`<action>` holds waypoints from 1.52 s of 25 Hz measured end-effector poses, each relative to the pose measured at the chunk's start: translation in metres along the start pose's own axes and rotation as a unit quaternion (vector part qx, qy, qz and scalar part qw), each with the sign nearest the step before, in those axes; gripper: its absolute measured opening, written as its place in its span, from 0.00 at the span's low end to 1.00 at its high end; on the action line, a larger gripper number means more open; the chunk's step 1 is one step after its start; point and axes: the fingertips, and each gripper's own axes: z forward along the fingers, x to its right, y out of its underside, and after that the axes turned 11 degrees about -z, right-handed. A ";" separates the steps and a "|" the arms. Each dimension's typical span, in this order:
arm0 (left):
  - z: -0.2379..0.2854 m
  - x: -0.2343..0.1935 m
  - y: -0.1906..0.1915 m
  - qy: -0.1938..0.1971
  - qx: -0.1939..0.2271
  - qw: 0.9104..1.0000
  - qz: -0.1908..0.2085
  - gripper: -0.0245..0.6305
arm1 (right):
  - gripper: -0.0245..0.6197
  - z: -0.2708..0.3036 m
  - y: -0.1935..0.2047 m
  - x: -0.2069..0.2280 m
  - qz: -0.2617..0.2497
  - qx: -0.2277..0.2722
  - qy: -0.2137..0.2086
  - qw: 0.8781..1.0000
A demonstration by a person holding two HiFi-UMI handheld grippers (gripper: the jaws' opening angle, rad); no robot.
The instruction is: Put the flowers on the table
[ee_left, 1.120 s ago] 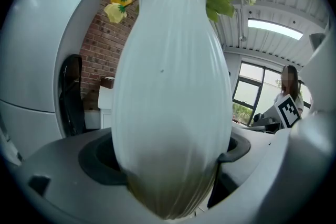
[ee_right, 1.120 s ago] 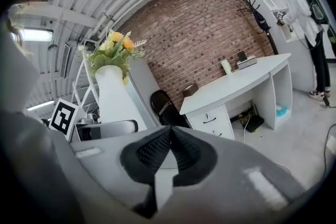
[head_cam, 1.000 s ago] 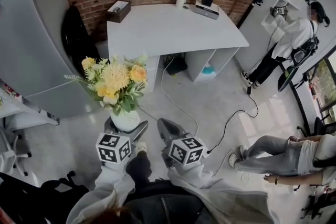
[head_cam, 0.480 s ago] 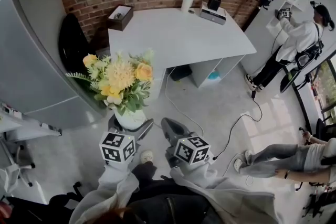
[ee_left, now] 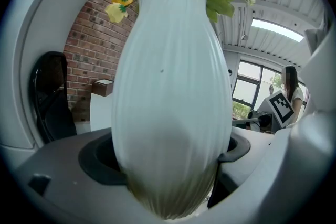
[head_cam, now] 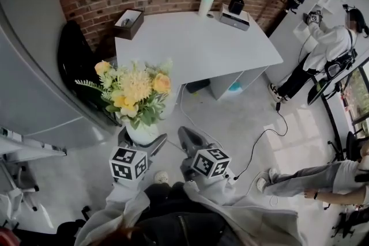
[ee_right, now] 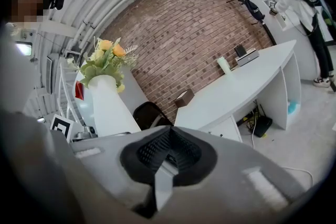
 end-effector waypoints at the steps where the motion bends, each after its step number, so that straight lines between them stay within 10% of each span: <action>1: 0.002 -0.001 -0.001 0.002 -0.001 1.000 0.000 0.79 | 0.04 0.000 0.000 0.001 0.001 -0.001 0.001 1.000; 18: 0.052 -0.007 -0.020 0.031 -0.028 0.999 -0.012 0.79 | 0.04 0.029 -0.024 0.037 0.023 0.002 0.008 1.000; 38: 0.235 -0.049 -0.119 0.018 -0.026 0.999 -0.002 0.79 | 0.04 0.148 -0.124 0.180 0.024 0.013 0.011 1.000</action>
